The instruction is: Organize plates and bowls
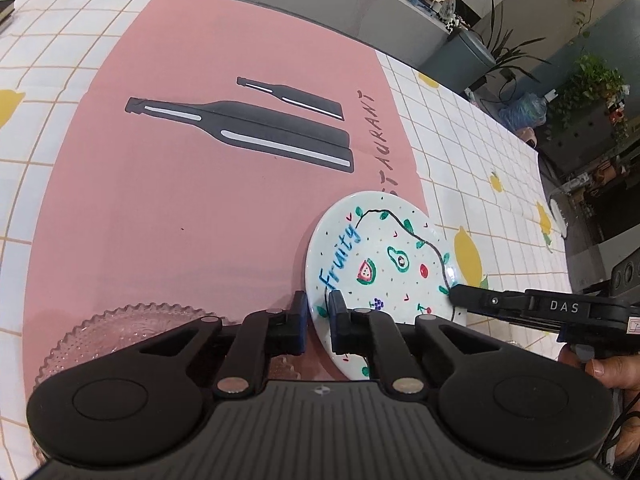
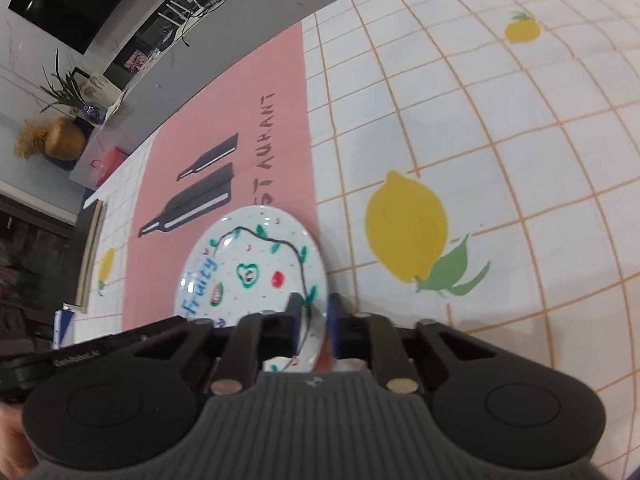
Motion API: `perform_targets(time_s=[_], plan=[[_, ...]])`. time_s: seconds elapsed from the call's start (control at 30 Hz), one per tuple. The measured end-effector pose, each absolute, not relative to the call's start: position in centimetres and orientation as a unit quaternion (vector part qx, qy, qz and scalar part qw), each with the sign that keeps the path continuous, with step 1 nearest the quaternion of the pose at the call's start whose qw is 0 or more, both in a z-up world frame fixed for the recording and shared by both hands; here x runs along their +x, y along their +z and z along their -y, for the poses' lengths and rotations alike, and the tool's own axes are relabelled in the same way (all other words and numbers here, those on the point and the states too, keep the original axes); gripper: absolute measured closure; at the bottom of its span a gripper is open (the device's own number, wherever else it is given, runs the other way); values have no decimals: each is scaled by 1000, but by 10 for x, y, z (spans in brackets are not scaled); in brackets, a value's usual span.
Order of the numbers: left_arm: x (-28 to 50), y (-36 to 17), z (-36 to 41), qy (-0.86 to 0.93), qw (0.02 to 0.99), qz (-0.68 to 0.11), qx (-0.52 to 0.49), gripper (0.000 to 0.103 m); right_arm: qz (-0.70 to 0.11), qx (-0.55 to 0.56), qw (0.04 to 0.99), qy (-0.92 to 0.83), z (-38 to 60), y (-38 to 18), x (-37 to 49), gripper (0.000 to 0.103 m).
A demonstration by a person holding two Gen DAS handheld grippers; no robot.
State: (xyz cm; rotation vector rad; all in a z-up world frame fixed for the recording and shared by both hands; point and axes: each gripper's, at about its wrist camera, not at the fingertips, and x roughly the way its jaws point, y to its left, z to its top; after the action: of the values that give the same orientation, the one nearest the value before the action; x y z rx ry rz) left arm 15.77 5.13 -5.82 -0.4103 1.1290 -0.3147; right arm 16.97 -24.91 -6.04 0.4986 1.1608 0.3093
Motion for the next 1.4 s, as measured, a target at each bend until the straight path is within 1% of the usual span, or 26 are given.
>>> perform_targets(time_s=[0.37,0.67,0.87,1.2,1.3,1.37,1.4], plan=[[163,-45,-30,-148,824,-517,-178,91,-524,236,809,126,267,-48,171,95],[185,-44,-1,-166,821,-524,-156,91,-522,251,809,95,291,-54,177,94],[199,-54,-1,-175,810,-538,-153,91,-519,259,809,91,293,-59,180,95],[205,-56,-10,-160,815,-532,-167,91,-500,253,823,93,284,-60,187,95],[205,-55,-9,-162,809,-541,-161,90,-504,268,816,94,288,-60,186,89],[204,-50,-8,-155,811,-546,-143,89,-506,274,812,100,290,-57,185,72],[203,-46,-6,-149,816,-544,-128,89,-507,272,811,104,291,-54,184,58]])
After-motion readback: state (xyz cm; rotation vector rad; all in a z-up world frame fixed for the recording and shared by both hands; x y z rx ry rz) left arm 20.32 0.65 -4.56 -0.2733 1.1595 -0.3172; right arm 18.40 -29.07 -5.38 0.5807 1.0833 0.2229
